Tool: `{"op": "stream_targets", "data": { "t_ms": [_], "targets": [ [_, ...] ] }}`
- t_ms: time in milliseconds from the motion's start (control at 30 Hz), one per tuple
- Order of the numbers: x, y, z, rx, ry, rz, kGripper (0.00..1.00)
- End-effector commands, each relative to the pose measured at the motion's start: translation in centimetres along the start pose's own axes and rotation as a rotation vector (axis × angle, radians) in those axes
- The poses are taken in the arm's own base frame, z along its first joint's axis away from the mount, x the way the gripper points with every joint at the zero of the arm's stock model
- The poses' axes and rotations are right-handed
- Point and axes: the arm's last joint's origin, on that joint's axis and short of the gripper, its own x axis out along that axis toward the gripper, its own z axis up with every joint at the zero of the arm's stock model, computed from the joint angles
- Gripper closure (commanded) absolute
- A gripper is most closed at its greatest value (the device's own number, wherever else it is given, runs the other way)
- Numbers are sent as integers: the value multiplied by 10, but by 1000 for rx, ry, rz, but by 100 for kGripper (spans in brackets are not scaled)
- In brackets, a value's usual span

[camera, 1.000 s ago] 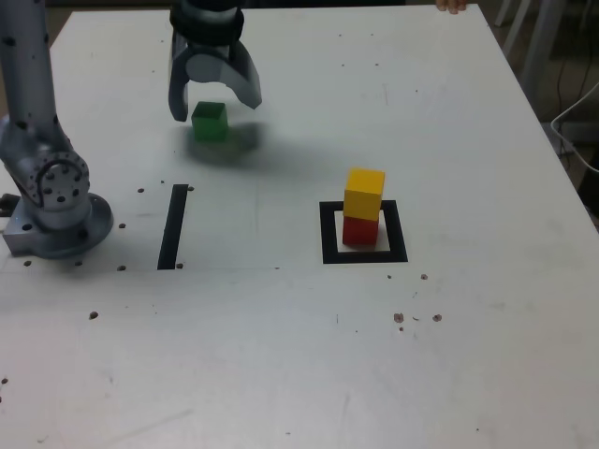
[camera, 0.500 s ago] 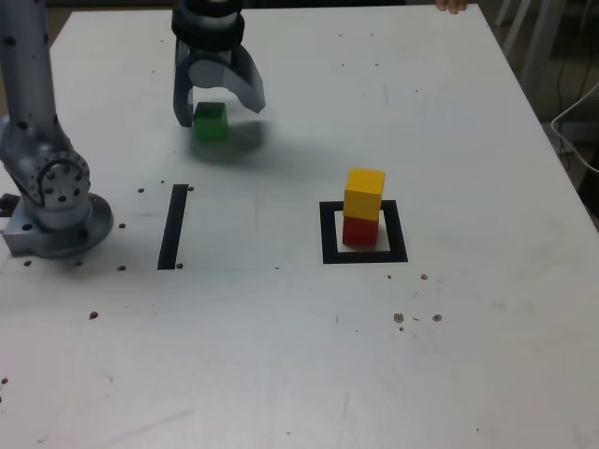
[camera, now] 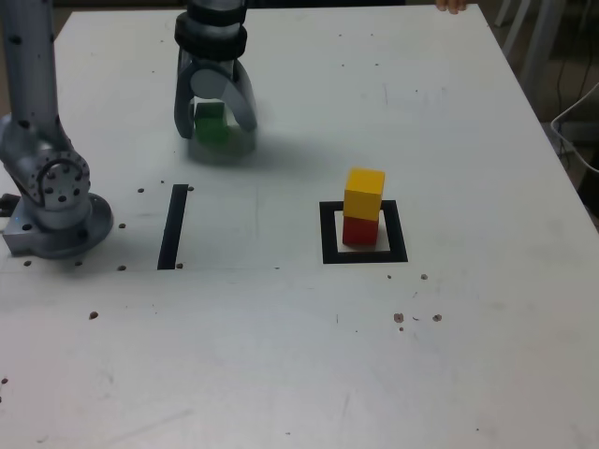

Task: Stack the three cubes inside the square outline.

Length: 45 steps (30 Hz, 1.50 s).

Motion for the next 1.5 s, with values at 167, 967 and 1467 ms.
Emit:
{"op": "stream_targets", "data": {
  "t_ms": [167, 967, 1467],
  "targets": [
    [0, 2, 2, 3, 1, 5, 60],
    [-26, -9, -6, 36, -95, 5, 88],
    [-90, -59, 17, 154, -193, 47, 88]
  ]
}}
